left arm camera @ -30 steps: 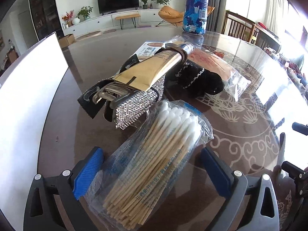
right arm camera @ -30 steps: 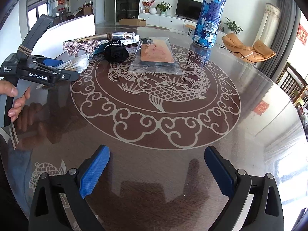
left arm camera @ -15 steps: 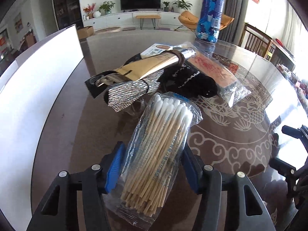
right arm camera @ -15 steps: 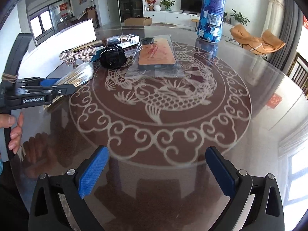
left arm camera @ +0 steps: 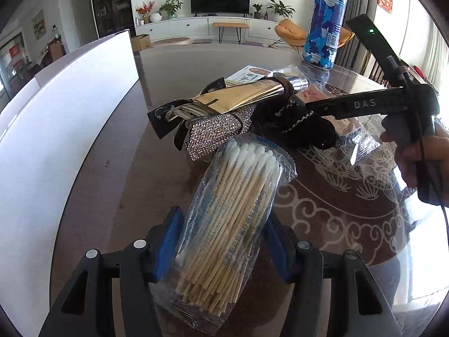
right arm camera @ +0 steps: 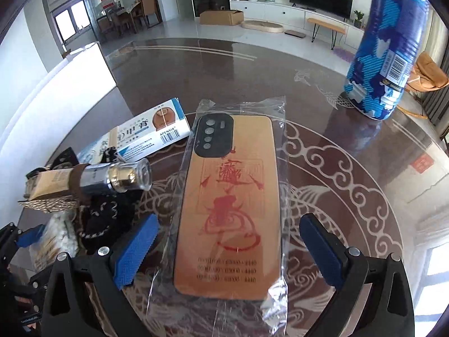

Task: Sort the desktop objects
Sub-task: 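Grasp the cotton swab bag with the left tool while the right tool grasps the phone case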

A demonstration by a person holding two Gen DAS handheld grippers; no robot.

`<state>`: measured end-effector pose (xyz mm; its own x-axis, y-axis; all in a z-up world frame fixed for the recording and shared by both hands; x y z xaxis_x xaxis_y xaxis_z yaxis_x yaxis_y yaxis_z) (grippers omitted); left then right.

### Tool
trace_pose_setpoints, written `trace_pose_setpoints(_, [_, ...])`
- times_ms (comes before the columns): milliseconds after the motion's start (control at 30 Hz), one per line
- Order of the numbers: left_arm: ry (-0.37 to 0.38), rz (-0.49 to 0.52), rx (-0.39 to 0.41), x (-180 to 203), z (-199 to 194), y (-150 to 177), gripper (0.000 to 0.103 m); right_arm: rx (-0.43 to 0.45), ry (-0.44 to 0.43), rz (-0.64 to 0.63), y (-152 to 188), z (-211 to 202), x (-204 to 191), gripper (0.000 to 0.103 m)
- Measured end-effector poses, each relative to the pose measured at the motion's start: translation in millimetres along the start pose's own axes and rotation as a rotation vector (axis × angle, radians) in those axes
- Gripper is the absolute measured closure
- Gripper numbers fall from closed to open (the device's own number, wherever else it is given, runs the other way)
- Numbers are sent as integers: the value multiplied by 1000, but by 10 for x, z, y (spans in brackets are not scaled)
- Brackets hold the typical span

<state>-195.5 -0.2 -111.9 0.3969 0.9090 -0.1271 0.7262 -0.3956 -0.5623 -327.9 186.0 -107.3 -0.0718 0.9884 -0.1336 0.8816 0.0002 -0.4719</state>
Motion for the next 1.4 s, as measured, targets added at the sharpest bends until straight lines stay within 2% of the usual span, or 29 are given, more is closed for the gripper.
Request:
trace_pose_setpoints(100, [-3, 2, 1, 7, 2, -4, 46, 15, 21, 5, -6, 44, -13, 3])
trace_pose_setpoints(133, [-5, 4, 2, 12, 0, -1, 46, 29, 27, 19, -2, 32, -4, 9])
trace_pose_setpoints(167, [-6, 5, 3, 15, 2, -1, 46, 61, 30, 35, 19, -29, 36, 21])
trace_pose_setpoints(200, [-5, 4, 4, 14, 3, -1, 46, 62, 30, 39, 31, -62, 76, 27])
trace_pose_setpoints(333, [-8, 9, 1, 68, -35, 50, 46, 56, 50, 64, 194, -189, 242, 28])
trace_pose_setpoints(367, [-6, 6, 0, 97, -61, 80, 46, 66, 56, 92, 425, -336, 421, 28])
trace_pose_setpoints(400, [-5, 2, -2, 129, -94, 119, 46, 66, 56, 92, 425, -336, 421, 28])
trace_pose_setpoints(533, [14, -8, -6, 384, -253, 279, 46, 101, 109, 128, 1081, -738, 754, 27])
trace_pose_setpoints(567, [14, -13, -4, 469, -292, 315, 46, 114, 115, 152, 1455, -962, 840, 27])
trace_pose_setpoints(667, [25, -1, 8, 751, -358, 350, 46, 153, 96, 170, 1916, -1228, 856, 27])
trace_pose_setpoints(700, [9, 16, 8, 825, -354, 338, 40, 161, 99, 167, 2015, -1288, 866, 25])
trace_pose_setpoints(733, [-11, 29, 7, 878, -333, 325, 35, 161, 100, 163, 2042, -1310, 852, 20])
trace_pose_setpoints(767, [-13, 23, 6, 901, -307, 317, 19, 155, 100, 165, 2058, -1319, 856, 10])
trace_pose_setpoints(800, [-10, 12, -1, 909, -274, 310, 3, 147, 102, 174, 2073, -1324, 870, 7])
trace_pose_setpoints(833, [-19, 14, -14, 910, -249, 307, 0, 142, 104, 185, 2084, -1326, 896, 4])
trace_pose_setpoints(1033, [-7, 17, -15, 881, -232, 312, 0, 132, 109, 217, 2078, -1288, 922, 0])
trace_pose_setpoints(1400, [-13, 9, -10, 851, -122, 168, 0, 125, 123, 199, 2069, -1245, 891, 0])
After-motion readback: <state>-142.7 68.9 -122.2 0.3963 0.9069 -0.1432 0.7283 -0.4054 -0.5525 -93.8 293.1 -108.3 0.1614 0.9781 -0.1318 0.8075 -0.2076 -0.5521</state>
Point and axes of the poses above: each gripper's, at about its wrist camera, not at the fingertips, and z roughly the way its jaws point, x to its right, y to its underside, the point moved 5 cm from there along z, roughly the way its jaws point, and after that the axes turned 14 degrees about z, right-handed, at the moved point
